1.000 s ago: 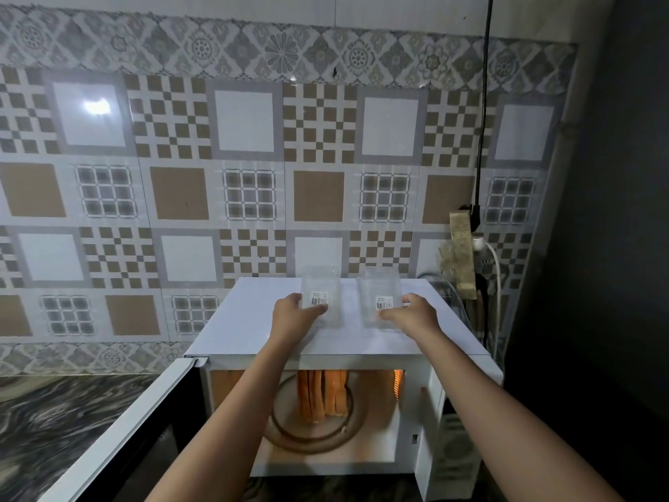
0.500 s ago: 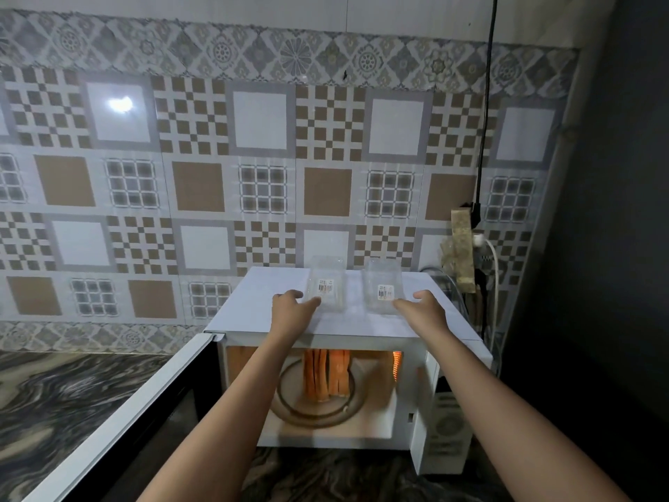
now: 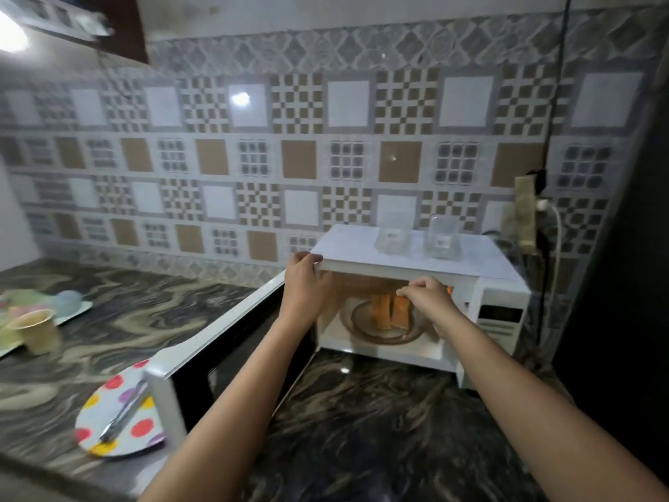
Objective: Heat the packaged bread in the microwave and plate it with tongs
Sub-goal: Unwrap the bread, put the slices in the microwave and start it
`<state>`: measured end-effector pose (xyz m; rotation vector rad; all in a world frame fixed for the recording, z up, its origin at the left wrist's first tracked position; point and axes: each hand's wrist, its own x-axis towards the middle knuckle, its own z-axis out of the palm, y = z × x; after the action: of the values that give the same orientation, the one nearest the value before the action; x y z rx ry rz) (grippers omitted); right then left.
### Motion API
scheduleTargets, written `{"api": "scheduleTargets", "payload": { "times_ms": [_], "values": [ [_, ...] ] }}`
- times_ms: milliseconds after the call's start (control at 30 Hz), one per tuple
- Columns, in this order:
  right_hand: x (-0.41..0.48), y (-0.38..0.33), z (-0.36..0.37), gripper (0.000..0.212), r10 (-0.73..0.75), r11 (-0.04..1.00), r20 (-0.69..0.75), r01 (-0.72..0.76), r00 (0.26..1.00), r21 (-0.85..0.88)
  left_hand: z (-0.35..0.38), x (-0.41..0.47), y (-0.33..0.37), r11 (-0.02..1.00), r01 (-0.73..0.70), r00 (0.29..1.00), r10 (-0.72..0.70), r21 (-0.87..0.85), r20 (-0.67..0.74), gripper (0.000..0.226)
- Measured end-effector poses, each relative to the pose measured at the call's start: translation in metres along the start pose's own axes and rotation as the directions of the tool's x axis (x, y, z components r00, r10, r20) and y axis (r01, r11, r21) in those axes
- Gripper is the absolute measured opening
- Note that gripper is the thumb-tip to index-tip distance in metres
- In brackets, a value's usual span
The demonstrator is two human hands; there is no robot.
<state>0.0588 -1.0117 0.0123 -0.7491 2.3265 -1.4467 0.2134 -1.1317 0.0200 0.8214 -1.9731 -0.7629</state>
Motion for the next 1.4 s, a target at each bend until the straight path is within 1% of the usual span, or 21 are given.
{"api": "scheduleTargets", "payload": {
  "times_ms": [67, 133, 233, 267, 333, 400, 433, 500, 567, 600, 667, 700, 767, 867, 967, 1033, 1100, 1167, 1267, 1400],
  "values": [
    [-0.019, -0.01, 0.027, 0.036, -0.032, 0.999, 0.076, 0.034, 0.997, -0.021, -0.033, -0.013, -0.002, 0.999, -0.02, 0.996, 0.023, 0.032, -0.083, 0.033],
    [-0.039, -0.02, 0.057, 0.035, -0.098, 0.994, 0.152, 0.103, 0.984, -0.024, -0.065, -0.026, -0.006, 0.999, -0.004, 0.985, 0.011, 0.041, -0.172, 0.03],
    [-0.068, -0.038, 0.101, 0.031, -0.206, 0.977, 0.239, 0.211, 0.949, 0.006, -0.109, -0.043, -0.026, 0.999, 0.036, 0.941, -0.029, 0.012, -0.338, 0.025],
    [-0.079, -0.045, 0.114, 0.03, -0.256, 0.965, 0.252, 0.262, 0.933, 0.01, -0.122, -0.047, -0.036, 0.998, 0.061, 0.919, -0.061, -0.012, -0.391, 0.024],
    [-0.1, -0.057, 0.139, 0.028, -0.377, 0.921, 0.258, 0.389, 0.889, 0.006, -0.146, -0.056, -0.061, 0.981, 0.138, 0.864, -0.185, -0.132, -0.468, 0.022],
    [-0.119, -0.067, 0.163, 0.028, -0.497, 0.86, 0.269, 0.51, 0.825, 0.023, -0.162, -0.068, -0.092, 0.938, 0.238, 0.802, -0.336, -0.252, -0.493, 0.022],
    [-0.13, -0.071, 0.173, 0.029, -0.548, 0.825, 0.283, 0.564, 0.787, 0.029, -0.166, -0.075, -0.108, 0.914, 0.29, 0.781, -0.398, -0.284, -0.482, 0.022],
    [-0.149, -0.076, 0.193, 0.034, -0.63, 0.751, 0.324, 0.66, 0.706, 0.025, -0.168, -0.089, -0.141, 0.859, 0.375, 0.777, -0.496, -0.347, -0.388, 0.018],
    [-0.163, -0.077, 0.211, 0.043, -0.664, 0.691, 0.387, 0.723, 0.639, -0.008, -0.163, -0.102, -0.162, 0.794, 0.439, 0.8, -0.558, -0.421, -0.219, 0.012],
    [-0.168, -0.076, 0.216, 0.047, -0.663, 0.668, 0.418, 0.743, 0.621, -0.044, -0.159, -0.108, -0.167, 0.77, 0.457, 0.815, -0.563, -0.445, -0.138, 0.013],
    [-0.172, -0.072, 0.223, 0.05, -0.645, 0.641, 0.447, 0.757, 0.62, -0.126, -0.149, -0.117, -0.168, 0.747, 0.47, 0.846, -0.533, -0.47, -0.003, 0.015],
    [-0.173, -0.07, 0.222, 0.049, -0.64, 0.628, 0.447, 0.76, 0.625, -0.165, -0.144, -0.12, -0.168, 0.737, 0.462, 0.859, -0.51, -0.493, 0.043, 0.016],
    [-0.174, -0.063, 0.215, 0.048, -0.649, 0.59, 0.446, 0.778, 0.616, -0.215, -0.137, -0.127, -0.166, 0.721, 0.45, 0.873, -0.478, -0.527, 0.091, 0.02],
    [-0.175, -0.052, 0.196, 0.046, -0.701, 0.504, 0.445, 0.828, 0.558, -0.246, -0.131, -0.14, -0.165, 0.714, 0.456, 0.88, -0.452, -0.532, 0.148, 0.023],
    [-0.172, -0.034, 0.17, 0.046, -0.756, 0.417, 0.424, 0.866, 0.498, -0.275, -0.114, -0.157, -0.156, 0.706, 0.415, 0.909, -0.349, -0.573, 0.228, 0.023],
    [-0.171, -0.018, 0.149, 0.047, -0.772, 0.405, 0.396, 0.865, 0.498, -0.296, -0.098, -0.166, -0.144, 0.69, 0.421, 0.907, -0.312, -0.589, 0.282, 0.025],
    [-0.168, 0.001, 0.126, 0.049, -0.787, 0.418, 0.34, 0.85, 0.515, -0.319, -0.078, -0.172, -0.13, 0.689, 0.432, 0.898, -0.267, -0.582, 0.351, 0.027],
    [-0.164, 0.018, 0.103, 0.052, -0.783, 0.458, 0.293, 0.827, 0.549, -0.326, -0.054, -0.174, -0.116, 0.686, 0.432, 0.886, -0.202, -0.585, 0.417, 0.026],
    [-0.154, 0.04, 0.068, 0.048, -0.768, 0.523, 0.214, 0.783, 0.604, -0.336, -0.014, -0.173, -0.094, 0.68, 0.422, 0.866, -0.108, -0.599, 0.487, 0.025],
    [-0.13, 0.064, 0.024, 0.04, -0.747, 0.563, 0.118, 0.716, 0.655, -0.412, 0.042, -0.165, -0.065, 0.706, 0.383, 0.853, -0.023, -0.596, 0.521, 0.022]
  ]
}}
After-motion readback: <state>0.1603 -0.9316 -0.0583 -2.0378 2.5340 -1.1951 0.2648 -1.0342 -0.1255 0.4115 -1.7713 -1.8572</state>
